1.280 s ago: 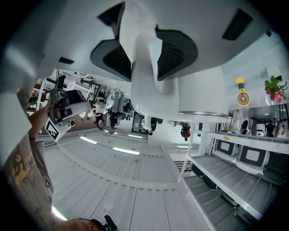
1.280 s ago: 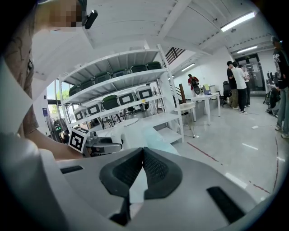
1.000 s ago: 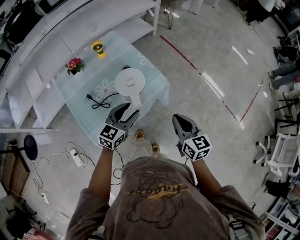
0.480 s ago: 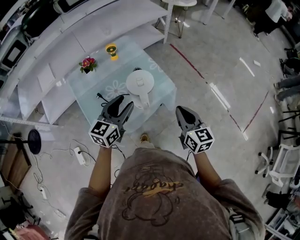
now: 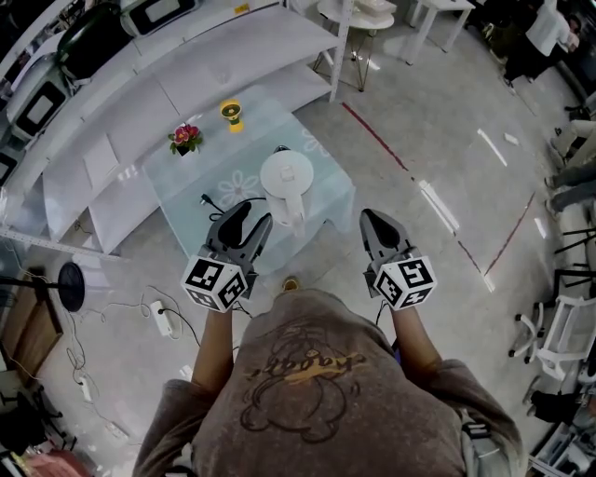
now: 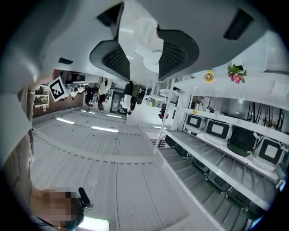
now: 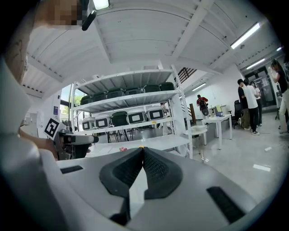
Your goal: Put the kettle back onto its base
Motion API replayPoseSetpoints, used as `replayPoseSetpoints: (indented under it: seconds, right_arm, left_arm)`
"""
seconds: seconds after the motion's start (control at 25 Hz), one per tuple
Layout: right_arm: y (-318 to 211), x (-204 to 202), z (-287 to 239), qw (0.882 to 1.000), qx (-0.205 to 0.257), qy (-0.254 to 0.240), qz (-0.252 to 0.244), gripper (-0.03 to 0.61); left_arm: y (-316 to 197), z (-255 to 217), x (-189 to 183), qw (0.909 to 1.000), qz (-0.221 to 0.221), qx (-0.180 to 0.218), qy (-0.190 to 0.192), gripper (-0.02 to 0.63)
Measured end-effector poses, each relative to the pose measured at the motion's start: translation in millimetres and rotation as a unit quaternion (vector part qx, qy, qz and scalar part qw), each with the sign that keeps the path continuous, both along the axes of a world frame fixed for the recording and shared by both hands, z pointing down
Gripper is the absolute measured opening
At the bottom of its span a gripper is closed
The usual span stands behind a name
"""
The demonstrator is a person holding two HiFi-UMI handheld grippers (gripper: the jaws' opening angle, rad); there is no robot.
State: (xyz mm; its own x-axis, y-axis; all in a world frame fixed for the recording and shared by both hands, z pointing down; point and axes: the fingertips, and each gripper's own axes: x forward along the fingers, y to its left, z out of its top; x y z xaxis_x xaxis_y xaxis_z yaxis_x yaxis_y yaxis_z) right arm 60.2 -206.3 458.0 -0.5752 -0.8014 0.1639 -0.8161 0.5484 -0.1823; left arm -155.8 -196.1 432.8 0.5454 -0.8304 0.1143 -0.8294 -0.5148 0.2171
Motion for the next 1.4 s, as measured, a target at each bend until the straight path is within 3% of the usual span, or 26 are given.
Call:
replayPoseSetpoints:
  seconds: [0.28, 0.56, 0.84, 1.4]
  right_arm:
    - [3, -6, -1, 1.0, 0.013, 0.012, 0.003, 0.0]
    - [5, -1, 19, 1.0, 0.002, 0.025, 0.013, 0.0]
    - [10, 5, 39, 0.999, -0.018, 0.024, 0.018, 0.0]
    - [12, 2, 43, 0.999, -0.03, 0.01, 0.018, -0.002]
  left_arm:
    - [7, 1, -2, 0.9992, -0.018, 0.025, -0.026, 0.197]
    - [13, 29, -11, 0.9982, -0.041, 0.011, -0.043, 0.078]
    - [16, 45, -24, 0.9966, -0.067, -0.003, -0.048, 0.024]
    - [14, 45, -22, 0.9969, -0.071, -0.007, -0.035, 0.021]
